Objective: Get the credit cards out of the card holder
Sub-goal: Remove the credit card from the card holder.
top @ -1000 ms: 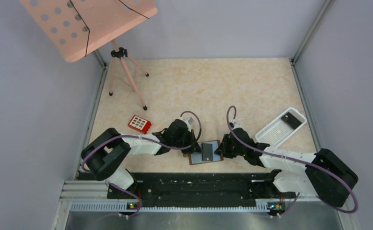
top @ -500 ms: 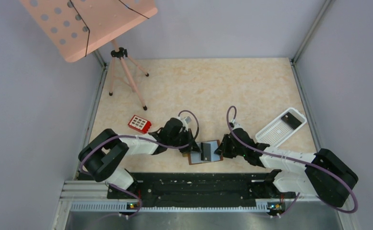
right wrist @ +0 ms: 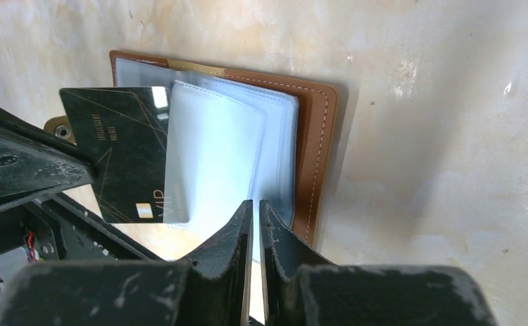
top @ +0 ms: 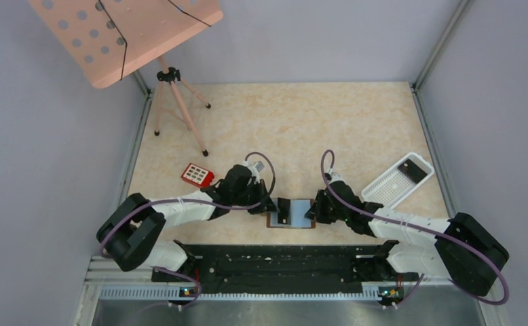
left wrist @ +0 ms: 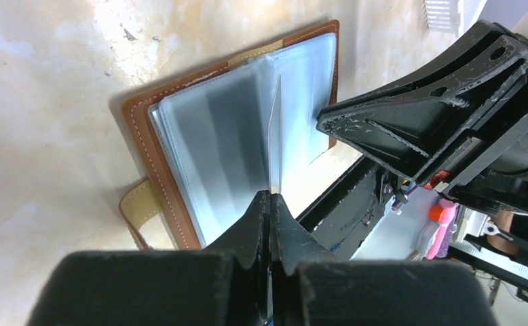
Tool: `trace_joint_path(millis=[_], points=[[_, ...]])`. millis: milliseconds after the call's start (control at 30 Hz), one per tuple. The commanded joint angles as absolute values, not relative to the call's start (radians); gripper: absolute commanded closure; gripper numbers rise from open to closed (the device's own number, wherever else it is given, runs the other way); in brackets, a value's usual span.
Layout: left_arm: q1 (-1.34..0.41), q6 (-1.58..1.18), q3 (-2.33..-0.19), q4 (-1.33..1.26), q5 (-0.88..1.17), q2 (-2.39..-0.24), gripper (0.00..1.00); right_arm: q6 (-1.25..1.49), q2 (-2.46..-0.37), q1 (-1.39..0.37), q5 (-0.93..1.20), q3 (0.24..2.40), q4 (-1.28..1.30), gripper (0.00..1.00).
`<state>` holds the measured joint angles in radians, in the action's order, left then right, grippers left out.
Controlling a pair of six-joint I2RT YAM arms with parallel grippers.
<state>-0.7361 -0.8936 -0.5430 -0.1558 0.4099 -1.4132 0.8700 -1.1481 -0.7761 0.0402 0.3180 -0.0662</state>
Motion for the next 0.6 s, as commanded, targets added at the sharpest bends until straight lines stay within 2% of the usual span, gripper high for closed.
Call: trace_joint_path(millis=[0, 167, 333, 567], points=[[-0.730, -0.821, -0.553, -0.088, 0.362, -1.341, 1.00, 0.781, -1.107, -0.765, 0.020, 0.394, -0.003, 0.91], [-0.730, -0.758, -0.598, -0.006, 0.351, -1.287, 1.00, 0.662, -1.060, -0.739, 0.096, 0.497, 0.058, 0.87], [-0.730, -0.671, -0.652, 0.122, 0.346, -1.229, 1.00, 0.529, -0.997, -0.708, 0.216, 0.591, 0.088, 0.77], [-0.730, -0.606, -0.689, 0.107, 0.524, -1.160, 1.00, 0.428, -1.024, -0.640, 0.429, 0.676, 0.115, 0.65]])
